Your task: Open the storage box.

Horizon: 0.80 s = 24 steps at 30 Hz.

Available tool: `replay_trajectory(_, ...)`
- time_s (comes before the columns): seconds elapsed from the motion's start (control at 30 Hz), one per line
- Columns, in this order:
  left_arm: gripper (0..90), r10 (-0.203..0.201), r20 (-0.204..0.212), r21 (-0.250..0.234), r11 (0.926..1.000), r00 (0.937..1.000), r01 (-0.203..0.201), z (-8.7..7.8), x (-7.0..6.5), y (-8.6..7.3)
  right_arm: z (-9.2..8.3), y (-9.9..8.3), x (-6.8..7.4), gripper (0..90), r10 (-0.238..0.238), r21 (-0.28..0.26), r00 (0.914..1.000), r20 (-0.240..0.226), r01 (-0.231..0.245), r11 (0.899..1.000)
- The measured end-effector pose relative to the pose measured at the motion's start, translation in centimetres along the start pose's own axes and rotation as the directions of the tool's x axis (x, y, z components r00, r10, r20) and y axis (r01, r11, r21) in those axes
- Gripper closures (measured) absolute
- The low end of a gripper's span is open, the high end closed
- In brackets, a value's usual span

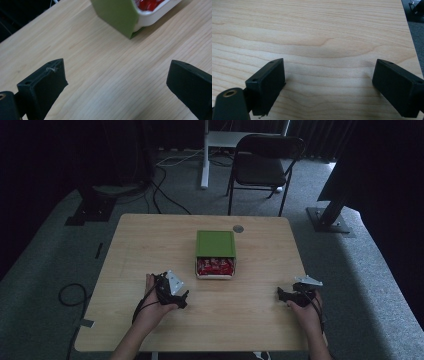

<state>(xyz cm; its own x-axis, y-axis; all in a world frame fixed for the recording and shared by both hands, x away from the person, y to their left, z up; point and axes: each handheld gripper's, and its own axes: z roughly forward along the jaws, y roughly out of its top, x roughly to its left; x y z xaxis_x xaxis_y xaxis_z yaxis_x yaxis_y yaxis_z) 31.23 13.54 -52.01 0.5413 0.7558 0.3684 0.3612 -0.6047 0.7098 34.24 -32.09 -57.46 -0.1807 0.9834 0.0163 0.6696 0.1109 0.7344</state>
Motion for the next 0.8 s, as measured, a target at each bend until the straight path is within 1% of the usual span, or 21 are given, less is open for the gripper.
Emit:
replay_trajectory(0.13,3.1,0.041,0.011,-0.007,0.9991,0.9991,-0.041,0.1,-0.6,0.9,0.0,0.0,0.0,10.5,0.000,0.000,1.0000,0.000,0.000,1.000)
replay_trajectory(0.17,3.1,0.060,0.014,-0.010,0.9982,0.9981,-0.060,0.2,-0.9,1.2,0.0,0.0,0.0,10.5,-0.001,0.000,1.0000,0.000,0.001,1.000)
replay_trajectory(0.2,3.1,0.060,0.014,-0.010,0.9982,0.9981,-0.060,0.2,-0.9,1.2,0.0,0.0,0.0,10.5,-0.001,0.000,1.0000,0.000,0.001,1.000)
replay_trajectory(0.23,3.1,0.084,0.016,-0.013,0.9964,0.9964,-0.084,0.3,-1.3,1.5,0.0,0.0,0.0,10.5,0.000,0.000,1.0000,0.000,0.000,1.000)
replay_trajectory(0.27,3.1,0.084,0.016,-0.013,0.9964,0.9964,-0.084,0.3,-1.3,1.5,0.0,0.0,0.0,10.5,-0.001,0.000,1.0000,0.000,0.001,1.000)
replay_trajectory(0.3,3.1,0.104,0.018,-0.024,0.9943,0.9944,-0.103,0.5,-1.6,1.9,0.0,0.0,0.0,10.5,-0.001,0.000,1.0000,0.000,0.001,1.000)
replay_trajectory(0.4,3.1,0.136,0.014,-0.036,0.9902,0.9907,-0.135,0.7,-2.0,2.3,0.0,0.0,0.0,10.5,0.000,0.001,1.0000,0.000,0.000,1.000)
replay_trajectory(0.5,3.1,0.140,0.025,-0.039,0.9895,0.9899,-0.139,0.8,-2.2,2.5,0.0,0.0,0.0,10.5,0.001,0.001,1.0000,0.000,-0.001,1.000)
replay_trajectory(0.53,3.1,0.167,0.023,-0.035,0.9854,0.9856,-0.167,1.0,-2.5,2.8,0.0,0.0,0.0,10.5,0.001,0.000,1.0000,0.000,-0.001,1.000)
replay_trajectory(0.57,3.1,0.167,0.023,-0.035,0.9854,0.9856,-0.167,1.0,-2.5,2.8,0.0,0.0,0.0,10.5,0.001,0.000,1.0000,0.000,-0.001,1.000)
replay_trajectory(0.6,3.1,0.193,0.018,-0.042,0.9804,0.9810,-0.193,1.1,-2.9,3.0,0.0,0.0,0.0,10.5,0.001,0.001,1.0000,0.000,-0.001,1.000)
replay_trajectory(0.63,3.0,0.193,0.018,-0.042,0.9804,0.9810,-0.193,1.1,-2.9,3.0,0.0,0.0,0.0,10.5,0.001,0.001,1.0000,0.000,-0.001,1.000)
replay_trajectory(0.67,3.0,0.203,0.016,-0.046,0.9782,0.9790,-0.202,1.2,-3.1,3.1,0.0,0.0,0.0,10.5,0.001,0.001,1.0000,0.000,-0.001,1.000)
replay_trajectory(0.7,3.1,0.222,0.015,-0.047,0.9742,0.9750,-0.221,1.2,-3.3,3.2,0.0,0.0,0.0,10.5,0.001,0.001,1.0000,0.000,-0.001,1.000)
replay_trajectory(0.73,3.1,0.248,0.005,-0.057,0.9672,0.9687,-0.248,1.3,-3.6,3.4,0.0,0.0,0.0,10.5,0.001,0.001,1.0000,0.000,-0.001,1.000)
replay_trajectory(0.77,3.1,0.248,0.005,-0.057,0.9672,0.9687,-0.248,1.3,-3.6,3.4,0.0,0.0,0.0,10.5,0.001,0.001,1.0000,0.000,-0.001,1.000)
replay_trajectory(0.8,3.1,0.272,0.003,-0.068,0.9602,0.9624,-0.271,1.4,-3.9,3.7,0.0,0.0,0.0,10.5,0.001,0.001,1.0000,0.000,-0.001,1.000)
